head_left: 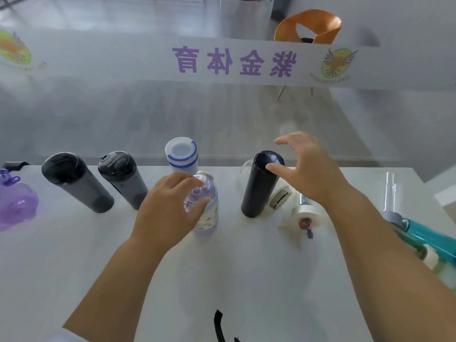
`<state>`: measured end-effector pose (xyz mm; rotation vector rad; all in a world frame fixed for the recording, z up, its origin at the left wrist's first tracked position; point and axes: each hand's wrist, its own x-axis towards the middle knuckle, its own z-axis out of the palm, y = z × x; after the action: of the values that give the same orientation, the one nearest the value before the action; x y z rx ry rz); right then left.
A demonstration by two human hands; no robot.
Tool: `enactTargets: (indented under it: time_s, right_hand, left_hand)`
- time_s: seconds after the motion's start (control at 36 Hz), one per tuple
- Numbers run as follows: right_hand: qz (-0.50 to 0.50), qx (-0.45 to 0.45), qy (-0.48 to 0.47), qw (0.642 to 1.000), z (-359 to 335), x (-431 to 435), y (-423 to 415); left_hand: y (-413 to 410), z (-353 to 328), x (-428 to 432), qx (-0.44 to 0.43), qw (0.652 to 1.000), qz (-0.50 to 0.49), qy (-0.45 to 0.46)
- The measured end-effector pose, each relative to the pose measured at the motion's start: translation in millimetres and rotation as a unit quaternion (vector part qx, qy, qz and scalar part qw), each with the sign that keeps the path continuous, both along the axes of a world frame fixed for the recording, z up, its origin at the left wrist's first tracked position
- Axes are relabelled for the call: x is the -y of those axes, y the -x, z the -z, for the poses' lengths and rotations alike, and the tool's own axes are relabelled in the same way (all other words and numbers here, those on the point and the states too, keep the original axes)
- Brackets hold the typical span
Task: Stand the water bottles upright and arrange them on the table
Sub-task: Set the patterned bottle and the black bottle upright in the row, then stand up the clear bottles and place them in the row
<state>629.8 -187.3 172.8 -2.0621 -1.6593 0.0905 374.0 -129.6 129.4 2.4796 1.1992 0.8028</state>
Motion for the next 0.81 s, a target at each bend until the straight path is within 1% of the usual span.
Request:
enactTargets:
  time_s: [0.06, 0.11, 0.19, 0.25, 0.31, 0.39, 0.47, 0.58, 0.75, 0.81]
  right_hand:
    - [0.026, -0.016, -0.006, 1.0, -2.0, 17.9, 4.3]
    - [0.054, -0.036, 0.008, 0.998, -1.7, 36.3, 9.9]
    - [0.084, -0.052, 0.056, 0.994, 6.6, 63.3, 16.5]
    - [0.107, -0.078, 0.09, 0.987, 14.7, 80.3, 19.5]
    - [0.129, -0.098, 0.129, 0.978, 22.6, 96.1, 21.9]
    - [0.151, -0.091, 0.19, 0.966, 37.4, 117.8, 22.4]
    - [0.182, -0.106, 0.25, 0.945, 52.6, 136.9, 18.3]
    - [0.215, -0.122, 0.326, 0.913, 66.6, 159.2, 7.0]
    - [0.262, -0.12, 0.362, 0.887, 81.1, 185.0, -24.1]
    - [0.277, -0.112, 0.363, 0.883, 85.1, 189.1, -38.2]
  left_hand:
    - [1.4, -6.3, 7.4, -0.002, 1.0, 0.017, 0.004]
    - [1.7, -9.6, 15.9, -0.018, 0.999, 0.043, 0.019]
    - [0.8, -6.5, 26.5, -0.047, 0.993, 0.094, 0.047]
    - [-1.4, 0.8, 31.3, -0.076, 0.988, 0.115, 0.072]
    - [-5.2, 10.9, 34.9, -0.115, 0.978, 0.136, 0.112]
    - [-13.3, 24.7, 39.8, -0.155, 0.961, 0.167, 0.155]
    - [-22.3, 36.5, 45.4, -0.19, 0.95, 0.184, 0.166]
    - [-35.1, 47.4, 52.7, -0.207, 0.938, 0.204, 0.186]
    - [-68.7, 59.7, 60.5, -0.234, 0.924, 0.215, 0.213]
    - [-84.2, 61.8, 63.6, -0.241, 0.918, 0.216, 0.229]
